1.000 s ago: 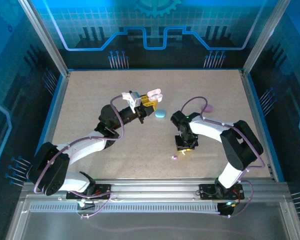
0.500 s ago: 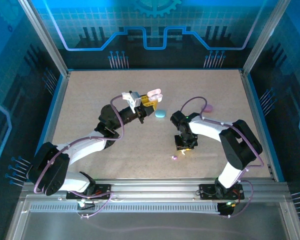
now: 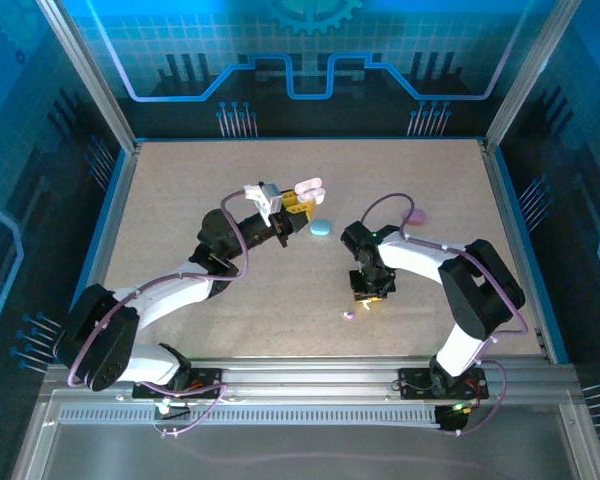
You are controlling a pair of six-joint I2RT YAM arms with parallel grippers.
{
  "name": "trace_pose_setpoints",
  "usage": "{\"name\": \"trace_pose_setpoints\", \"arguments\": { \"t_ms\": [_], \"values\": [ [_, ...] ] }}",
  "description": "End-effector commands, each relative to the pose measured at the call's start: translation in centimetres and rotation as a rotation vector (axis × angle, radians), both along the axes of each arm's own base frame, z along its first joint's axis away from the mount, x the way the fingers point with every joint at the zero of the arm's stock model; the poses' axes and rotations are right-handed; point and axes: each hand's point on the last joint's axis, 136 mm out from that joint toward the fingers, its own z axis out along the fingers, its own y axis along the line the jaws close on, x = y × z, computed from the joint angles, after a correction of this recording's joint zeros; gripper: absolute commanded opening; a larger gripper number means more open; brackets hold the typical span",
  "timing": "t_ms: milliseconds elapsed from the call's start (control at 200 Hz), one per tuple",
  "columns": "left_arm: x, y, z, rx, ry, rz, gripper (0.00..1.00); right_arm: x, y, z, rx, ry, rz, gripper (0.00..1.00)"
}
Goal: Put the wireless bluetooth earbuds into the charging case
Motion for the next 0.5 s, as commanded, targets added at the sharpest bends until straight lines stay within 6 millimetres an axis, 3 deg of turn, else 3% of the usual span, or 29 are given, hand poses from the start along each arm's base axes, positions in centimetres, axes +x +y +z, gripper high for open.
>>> {"name": "trace_pose_setpoints", "arguments": {
  "t_ms": [0, 170, 275, 355, 495],
  "values": [
    [-0.2, -0.2, 0.9, -0.009, -0.027, -0.005, 0.20, -1.6, -0.4, -0.3, -0.018, 0.062, 0.004, 0.29],
    [0.0, -0.1, 0.6, -0.003, -0.017, 0.000, 0.20, -0.5, 0.4, 1.8, 0.036, -0.014, -0.006, 0.28],
    [0.4, -0.2, 0.1, 0.004, 0.001, 0.011, 0.20, 0.9, 0.9, 4.9, 0.096, -0.118, -0.016, 0.28],
    [0.7, -0.3, -0.4, 0.011, 0.019, 0.015, 0.20, 2.5, 1.5, 8.8, 0.173, -0.240, -0.029, 0.28],
    [1.9, -0.5, -1.1, 0.002, 0.055, 0.071, 0.19, 5.7, 2.7, 17.5, 0.329, -0.520, -0.033, 0.29]
  ]
}}
